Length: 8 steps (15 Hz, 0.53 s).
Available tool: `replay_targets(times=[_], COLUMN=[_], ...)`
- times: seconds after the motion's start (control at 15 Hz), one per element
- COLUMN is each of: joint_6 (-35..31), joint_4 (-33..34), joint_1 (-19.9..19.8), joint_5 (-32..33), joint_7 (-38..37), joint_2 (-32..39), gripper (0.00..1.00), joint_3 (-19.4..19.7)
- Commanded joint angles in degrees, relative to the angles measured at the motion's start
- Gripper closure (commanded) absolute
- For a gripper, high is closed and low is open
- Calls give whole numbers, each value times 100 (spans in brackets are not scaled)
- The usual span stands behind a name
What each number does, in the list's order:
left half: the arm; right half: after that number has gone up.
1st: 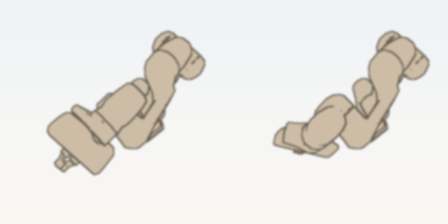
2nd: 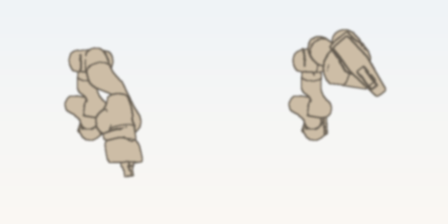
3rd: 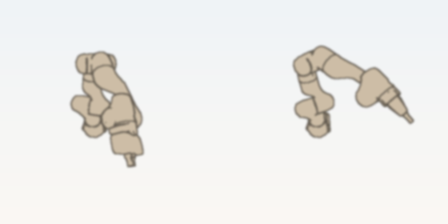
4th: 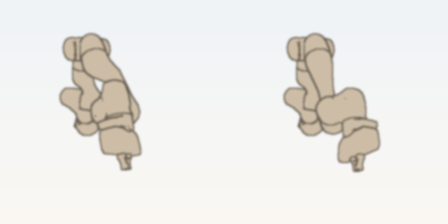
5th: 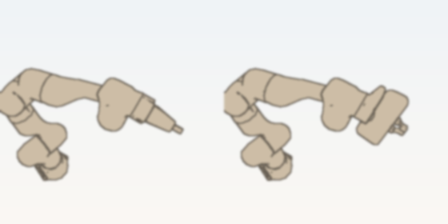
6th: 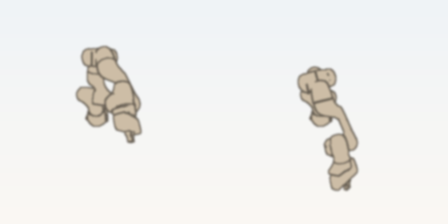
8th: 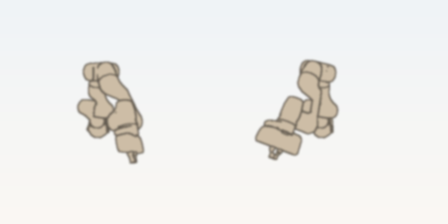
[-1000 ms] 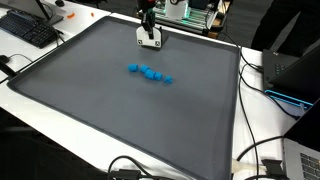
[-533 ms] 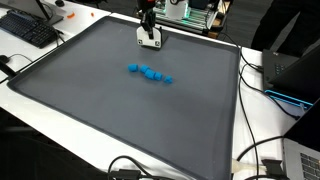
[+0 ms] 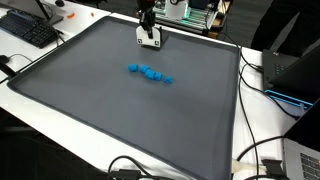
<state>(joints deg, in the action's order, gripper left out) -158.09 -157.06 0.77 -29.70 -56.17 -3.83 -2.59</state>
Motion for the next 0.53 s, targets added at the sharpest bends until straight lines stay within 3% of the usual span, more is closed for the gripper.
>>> replay_targets(times=[0.0, 0.47], joint_6=[275, 80], joint_4=[-69, -50], joint_1=[5, 28], joint_5=[82, 48], joint_7=[-105, -68], joint_2=[-174, -68], gripper=[99, 99], joint_3=[39, 12])
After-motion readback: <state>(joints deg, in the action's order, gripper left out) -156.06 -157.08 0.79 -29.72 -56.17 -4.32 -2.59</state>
